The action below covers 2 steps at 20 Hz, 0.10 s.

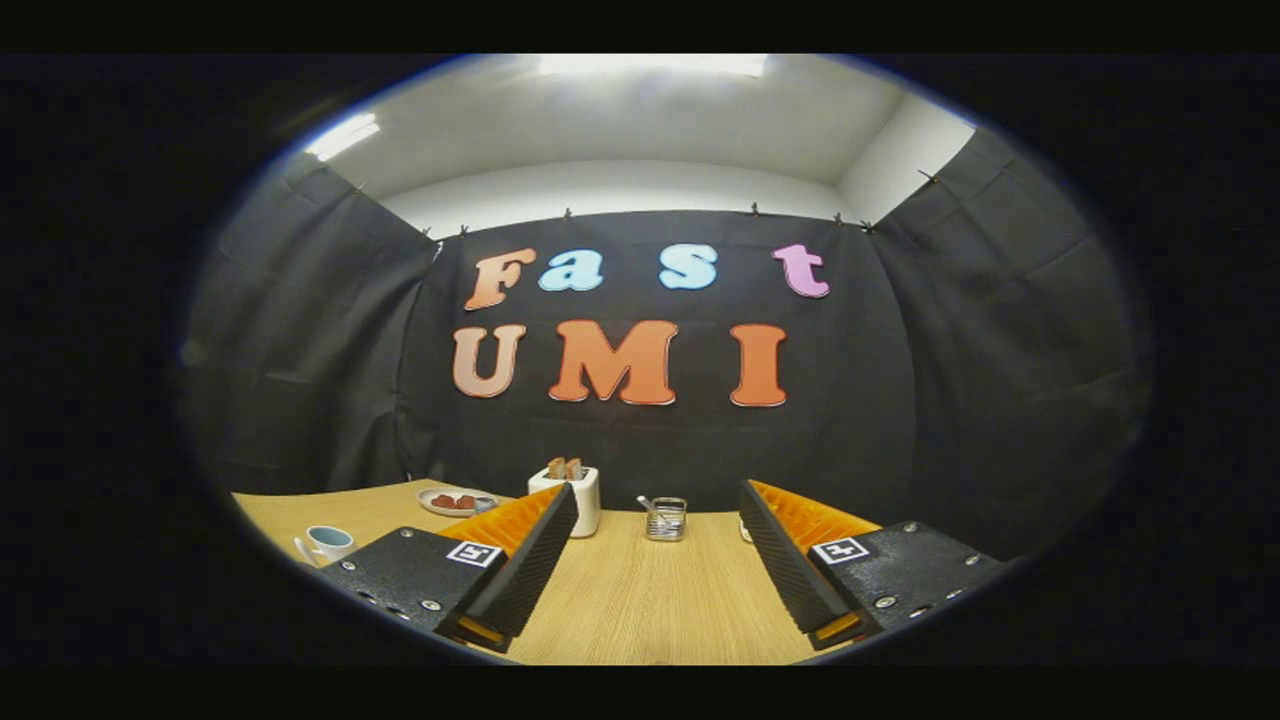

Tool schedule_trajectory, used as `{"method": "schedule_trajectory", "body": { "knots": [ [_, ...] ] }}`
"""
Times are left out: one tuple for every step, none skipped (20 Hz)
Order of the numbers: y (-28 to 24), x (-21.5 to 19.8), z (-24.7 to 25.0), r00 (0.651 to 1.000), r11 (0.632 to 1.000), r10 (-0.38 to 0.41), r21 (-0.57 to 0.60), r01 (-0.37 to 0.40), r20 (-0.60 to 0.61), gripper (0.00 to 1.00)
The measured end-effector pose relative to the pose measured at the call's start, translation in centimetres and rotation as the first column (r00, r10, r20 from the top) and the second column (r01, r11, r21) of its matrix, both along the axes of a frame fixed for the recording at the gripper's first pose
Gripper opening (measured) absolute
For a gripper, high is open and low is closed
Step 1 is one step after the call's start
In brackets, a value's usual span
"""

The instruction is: Take the bottle from table, then pour the juice into the cup, finally place the bottle on the coaster

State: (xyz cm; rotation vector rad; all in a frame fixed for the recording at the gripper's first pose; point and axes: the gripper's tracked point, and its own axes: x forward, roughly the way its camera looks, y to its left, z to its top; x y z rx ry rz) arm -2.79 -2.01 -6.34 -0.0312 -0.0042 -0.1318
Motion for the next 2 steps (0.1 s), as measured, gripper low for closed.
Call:
{"method": "schedule_trajectory", "body": {
  "knots": [
    [0.01,-0.10,0.07,1.000,1.000,-0.004,-0.007,0.004,0.003,0.97],
    [0.02,-0.04,0.07,1.000,1.000,-0.009,-0.016,0.009,0.005,0.97]
  ]
}}
